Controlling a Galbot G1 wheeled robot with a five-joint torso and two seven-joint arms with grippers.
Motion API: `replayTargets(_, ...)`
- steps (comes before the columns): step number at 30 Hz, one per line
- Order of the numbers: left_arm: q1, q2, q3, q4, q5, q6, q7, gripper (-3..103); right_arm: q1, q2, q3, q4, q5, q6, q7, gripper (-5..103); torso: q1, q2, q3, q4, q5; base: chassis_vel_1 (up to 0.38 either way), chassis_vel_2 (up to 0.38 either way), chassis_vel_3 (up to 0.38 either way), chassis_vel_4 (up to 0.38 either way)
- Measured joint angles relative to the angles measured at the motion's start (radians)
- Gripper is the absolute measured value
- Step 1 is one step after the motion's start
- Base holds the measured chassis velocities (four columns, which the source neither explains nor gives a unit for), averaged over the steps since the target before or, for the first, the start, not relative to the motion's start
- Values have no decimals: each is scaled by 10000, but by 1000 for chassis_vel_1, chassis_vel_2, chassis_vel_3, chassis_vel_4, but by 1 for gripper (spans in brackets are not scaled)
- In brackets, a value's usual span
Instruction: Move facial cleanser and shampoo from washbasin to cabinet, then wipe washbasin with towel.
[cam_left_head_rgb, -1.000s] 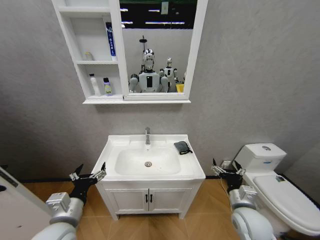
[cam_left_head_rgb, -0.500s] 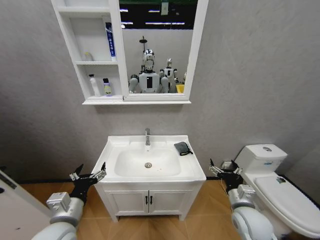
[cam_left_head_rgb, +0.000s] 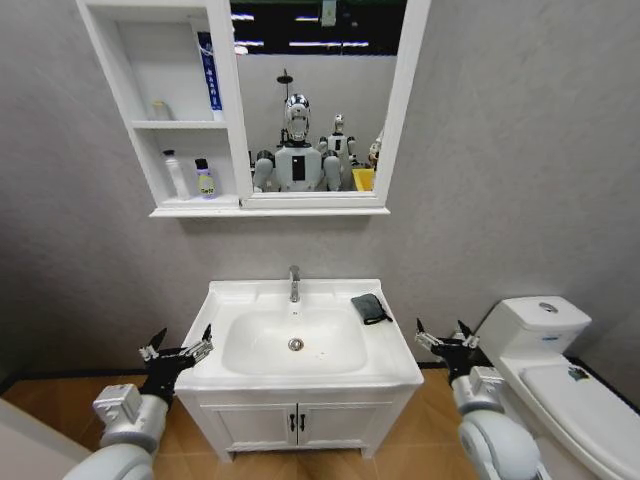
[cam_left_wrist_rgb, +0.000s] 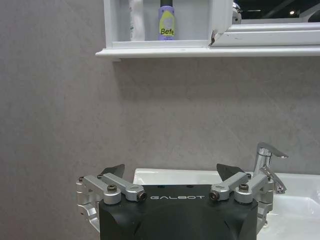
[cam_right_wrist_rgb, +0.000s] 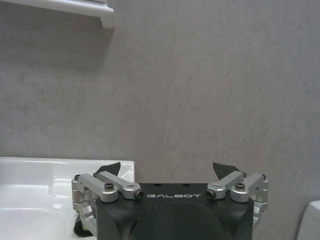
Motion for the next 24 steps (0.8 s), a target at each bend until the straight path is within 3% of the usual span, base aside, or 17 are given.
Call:
replayTargets(2,2,0,-1,0,0,-1,-8,100,370,-359,-160,-241,491,-313,148,100,-2,1,1,1,0,0,0,0,0)
replayTargets(6,4,0,0,2,0,-3,-4,100,2189,-1751,-953,-1720,1901,-1239,515,100,-2,2,0,1,0,8,-7,-4,13)
replayTargets(10,2,0,0,2,-1,-6,-2,100,3950,-2255,-1935,-3182,2573,-1763,564,100,0,0,2,2,-2,0,0,0,0)
replayTargets(14,2,0,0,2,-1,-6,-5,100,5106,-2336,-2884,-4189,2953,-2036,578,100,1,0,2,2,0,0,0,0,0)
replayTargets(16,1,0,0,2,-1,-7,-4,100,6012,-2285,-3851,-4988,3065,-2156,582,100,1,0,3,2,0,0,0,0,0)
replayTargets(24,1,0,-1,3,-1,-7,-5,100,8268,-1518,-5864,-6898,3299,-3113,1008,100,1,0,1,2,-7,0,0,0,0)
